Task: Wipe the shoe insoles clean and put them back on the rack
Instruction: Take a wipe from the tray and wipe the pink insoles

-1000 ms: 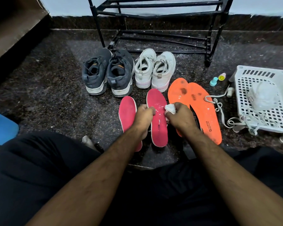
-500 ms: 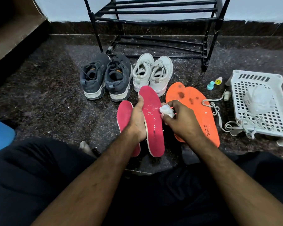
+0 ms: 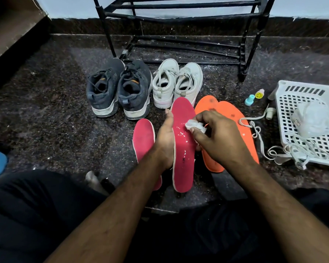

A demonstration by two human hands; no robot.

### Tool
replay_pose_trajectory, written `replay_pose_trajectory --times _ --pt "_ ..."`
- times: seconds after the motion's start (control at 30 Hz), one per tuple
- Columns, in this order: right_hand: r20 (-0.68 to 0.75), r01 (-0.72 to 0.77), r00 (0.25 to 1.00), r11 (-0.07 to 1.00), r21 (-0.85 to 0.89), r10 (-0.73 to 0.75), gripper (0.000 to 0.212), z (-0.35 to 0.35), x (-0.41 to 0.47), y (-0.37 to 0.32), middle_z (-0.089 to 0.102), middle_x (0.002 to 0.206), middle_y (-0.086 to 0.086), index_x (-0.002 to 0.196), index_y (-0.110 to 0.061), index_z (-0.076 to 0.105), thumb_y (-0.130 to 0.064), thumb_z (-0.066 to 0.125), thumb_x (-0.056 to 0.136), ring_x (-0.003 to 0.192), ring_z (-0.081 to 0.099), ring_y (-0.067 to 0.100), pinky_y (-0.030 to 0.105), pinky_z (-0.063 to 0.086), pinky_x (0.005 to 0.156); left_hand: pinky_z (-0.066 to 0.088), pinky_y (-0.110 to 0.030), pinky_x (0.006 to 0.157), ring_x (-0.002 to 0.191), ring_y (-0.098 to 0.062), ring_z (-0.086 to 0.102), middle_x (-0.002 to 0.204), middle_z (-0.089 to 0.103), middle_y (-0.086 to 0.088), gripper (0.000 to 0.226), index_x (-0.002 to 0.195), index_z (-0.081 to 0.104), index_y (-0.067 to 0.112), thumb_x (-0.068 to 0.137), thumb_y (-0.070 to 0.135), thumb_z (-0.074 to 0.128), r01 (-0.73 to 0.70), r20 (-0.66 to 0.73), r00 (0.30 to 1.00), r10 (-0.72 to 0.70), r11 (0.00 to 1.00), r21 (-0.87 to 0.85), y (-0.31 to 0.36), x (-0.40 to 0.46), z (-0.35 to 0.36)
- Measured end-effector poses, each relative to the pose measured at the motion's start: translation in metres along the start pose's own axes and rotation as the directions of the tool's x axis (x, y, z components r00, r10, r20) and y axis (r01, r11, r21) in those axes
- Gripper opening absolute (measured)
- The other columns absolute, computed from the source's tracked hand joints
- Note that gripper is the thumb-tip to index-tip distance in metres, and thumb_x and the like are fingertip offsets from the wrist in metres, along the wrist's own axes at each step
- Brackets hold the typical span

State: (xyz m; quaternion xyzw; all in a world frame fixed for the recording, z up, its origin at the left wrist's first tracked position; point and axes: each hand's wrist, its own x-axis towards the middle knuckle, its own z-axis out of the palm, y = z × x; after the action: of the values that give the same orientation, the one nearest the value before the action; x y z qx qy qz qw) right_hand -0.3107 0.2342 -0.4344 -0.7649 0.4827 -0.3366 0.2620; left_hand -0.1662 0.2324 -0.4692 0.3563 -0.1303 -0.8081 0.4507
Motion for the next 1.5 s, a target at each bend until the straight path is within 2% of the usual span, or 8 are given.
replay_pose_trajectory --times 0.2,0.37,0.5,0.7,0.9,1.07,1.3,1.5 --pt "-0.083 -0.075 0.994 0.997 0.029 0.077 0.013 -0.003 0.006 0.001 0.069 0.086 -0.008 0.100 -0.022 0.067 -0.026 0.072 0.089 0.071 0.063 0.010 0.033 0.053 0.071 0.052 -0.032 0.049 0.052 -0.027 0.063 0.078 0.068 -0.011 0.084 0.118 0.059 0.014 0.080 0.079 0.023 0.013 0.063 0.998 -0.023 0.988 0.153 -0.004 -0.001 0.005" --pt "0.017 -0.158 0.987 0.984 0.078 0.157 0.005 0.008 0.001 -0.005 0.069 0.066 -0.008 0.088 -0.021 0.068 -0.020 0.072 0.087 0.052 0.060 0.005 0.023 0.048 0.053 0.053 -0.037 0.078 0.081 -0.025 0.069 0.094 0.072 -0.011 0.081 0.116 0.061 0.013 0.087 0.078 0.023 -0.004 -0.004 1.000 0.004 0.995 0.101 -0.006 -0.003 0.011" --pt "0.125 -0.168 0.977 0.985 -0.044 0.172 0.008 0.011 -0.010 -0.007 0.068 0.063 -0.011 0.080 -0.023 0.067 -0.024 0.073 0.085 0.059 0.061 0.002 0.015 0.044 0.058 0.052 -0.026 0.059 0.064 -0.022 0.065 0.078 0.062 -0.011 0.082 0.094 0.062 0.010 0.087 0.083 0.024 -0.001 -0.096 0.995 0.010 0.996 0.093 -0.003 -0.003 0.007" --pt "-0.156 -0.148 0.978 0.986 -0.080 0.135 0.009 -0.005 0.008 -0.002 0.069 0.075 -0.007 0.091 -0.020 0.072 -0.028 0.072 0.088 0.065 0.062 0.014 0.032 0.050 0.066 0.051 -0.027 0.038 0.044 -0.025 0.065 0.063 0.070 -0.013 0.081 0.101 0.061 0.012 0.094 0.071 0.006 0.137 -0.047 0.990 -0.130 0.971 0.198 -0.014 -0.011 0.029" --pt "0.027 -0.176 0.984 0.984 -0.031 0.176 0.005 0.011 -0.015 -0.010 0.060 0.055 -0.016 0.085 -0.021 0.074 -0.026 0.075 0.087 0.049 0.057 -0.004 0.012 0.038 0.053 0.052 -0.032 0.068 0.066 -0.024 0.069 0.078 0.070 -0.013 0.084 0.088 0.072 0.014 0.089 0.079 0.020 0.072 -0.074 0.995 -0.064 0.991 0.111 -0.008 -0.005 0.014" --pt "-0.191 -0.171 0.970 0.982 -0.081 0.153 0.020 -0.004 0.008 0.004 0.071 0.079 -0.007 0.087 -0.020 0.075 -0.039 0.068 0.087 0.074 0.064 0.016 0.038 0.052 0.074 0.048 -0.027 0.034 0.038 -0.026 0.061 0.057 0.066 -0.009 0.080 0.094 0.062 0.017 0.094 0.072 0.003 0.133 0.003 0.990 -0.138 0.962 0.240 -0.010 -0.011 0.028" --pt "0.103 0.022 0.995 0.996 -0.092 -0.013 0.010 0.006 -0.020 -0.012 0.069 0.081 -0.011 0.093 -0.027 0.079 -0.032 0.077 0.085 0.080 0.060 0.015 0.028 0.043 0.075 0.053 -0.033 0.076 0.076 -0.022 0.068 0.088 0.069 -0.009 0.078 0.096 0.069 0.011 0.091 0.077 0.027 0.010 -0.079 0.997 -0.009 1.000 0.016 0.000 -0.005 0.013" --pt "-0.162 -0.096 0.984 0.984 -0.152 0.071 0.025 -0.009 0.016 0.009 0.069 0.081 -0.003 0.094 -0.022 0.076 -0.044 0.063 0.090 0.081 0.061 0.025 0.042 0.050 0.079 0.050 -0.032 0.033 0.040 -0.029 0.064 0.065 0.070 -0.011 0.077 0.107 0.056 0.019 0.091 0.075 0.005 0.161 0.052 0.983 -0.174 0.968 0.190 -0.007 -0.013 0.025"
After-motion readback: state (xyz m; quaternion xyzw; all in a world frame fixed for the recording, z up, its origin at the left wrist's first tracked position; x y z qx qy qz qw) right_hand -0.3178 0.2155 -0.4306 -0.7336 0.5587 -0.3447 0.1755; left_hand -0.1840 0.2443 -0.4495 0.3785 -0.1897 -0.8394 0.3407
